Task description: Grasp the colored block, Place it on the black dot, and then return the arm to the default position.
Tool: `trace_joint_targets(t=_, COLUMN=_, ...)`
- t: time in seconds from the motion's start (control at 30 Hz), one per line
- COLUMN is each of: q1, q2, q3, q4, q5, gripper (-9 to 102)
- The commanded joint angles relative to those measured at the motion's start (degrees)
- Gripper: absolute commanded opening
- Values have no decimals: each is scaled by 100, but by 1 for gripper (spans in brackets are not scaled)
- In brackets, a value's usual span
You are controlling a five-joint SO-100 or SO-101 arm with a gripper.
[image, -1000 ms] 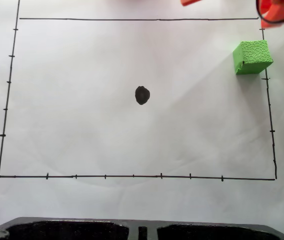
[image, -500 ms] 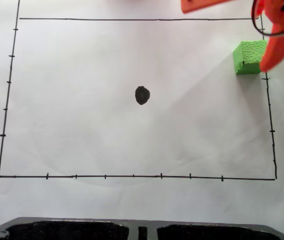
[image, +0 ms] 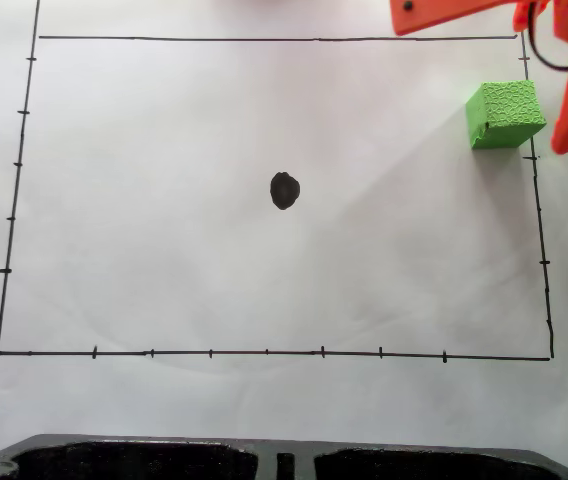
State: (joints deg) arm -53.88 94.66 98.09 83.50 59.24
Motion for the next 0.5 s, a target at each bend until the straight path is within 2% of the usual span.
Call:
trace_joint_targets(t=0.0, q1=62, q2=-88, q3=-167, q4=35, q5=-114, gripper=48)
trace_joint_targets(t=0.47, q1=255, q2=-686, q3=-211, q4=-79, q5=-439, gripper=48)
